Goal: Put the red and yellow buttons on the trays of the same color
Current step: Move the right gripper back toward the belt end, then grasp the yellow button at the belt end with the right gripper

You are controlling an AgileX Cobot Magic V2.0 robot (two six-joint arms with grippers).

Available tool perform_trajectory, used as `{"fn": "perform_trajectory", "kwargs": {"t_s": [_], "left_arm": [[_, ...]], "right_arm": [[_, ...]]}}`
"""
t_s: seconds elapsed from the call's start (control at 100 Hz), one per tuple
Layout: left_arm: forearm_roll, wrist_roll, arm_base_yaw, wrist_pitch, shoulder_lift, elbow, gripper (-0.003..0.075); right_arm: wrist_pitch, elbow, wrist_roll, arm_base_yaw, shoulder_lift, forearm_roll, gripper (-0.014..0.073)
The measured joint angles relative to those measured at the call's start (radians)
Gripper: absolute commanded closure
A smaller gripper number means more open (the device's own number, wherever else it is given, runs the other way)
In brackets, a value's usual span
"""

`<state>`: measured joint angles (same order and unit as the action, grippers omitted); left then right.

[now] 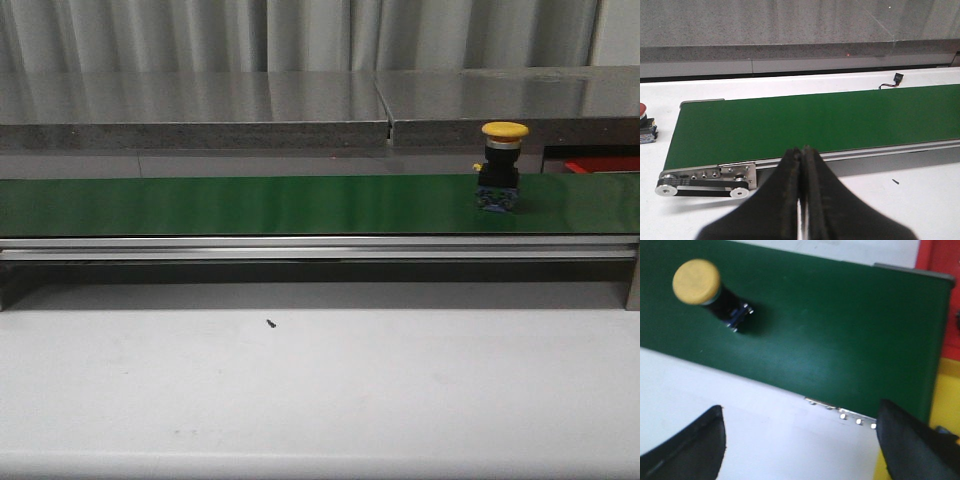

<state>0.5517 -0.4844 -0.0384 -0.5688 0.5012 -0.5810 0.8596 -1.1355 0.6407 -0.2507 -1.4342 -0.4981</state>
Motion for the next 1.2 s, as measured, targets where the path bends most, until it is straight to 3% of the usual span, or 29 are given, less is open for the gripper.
{"fn": "perform_trajectory", "kwargs": {"t_s": [0.38,0.95,1.04,1.2], "left_arm": [[0.0,0.0,0.0,0.0,0.0,0.0,0.0739],[0.0,0.0,0.0,0.001,0.0,0.0,0.0739],[0.0,0.0,0.0,0.001,0.0,0.0,0.0739],[0.0,0.0,0.0,0.001,0.0,0.0,0.0739]], "right_arm": [[-0.157,0.053,0.025,0.146,-0.052,0.0,-0.001],[-0.169,-0.179,0.028,0.156,-0.331,-0.015,0.0004],[-0.171,-0.188,0.028,0.156,-0.347,-0.015,0.0087],[-0.172,-0.188,0.017,0.156,-0.361,-0.015,0.0357]]}}
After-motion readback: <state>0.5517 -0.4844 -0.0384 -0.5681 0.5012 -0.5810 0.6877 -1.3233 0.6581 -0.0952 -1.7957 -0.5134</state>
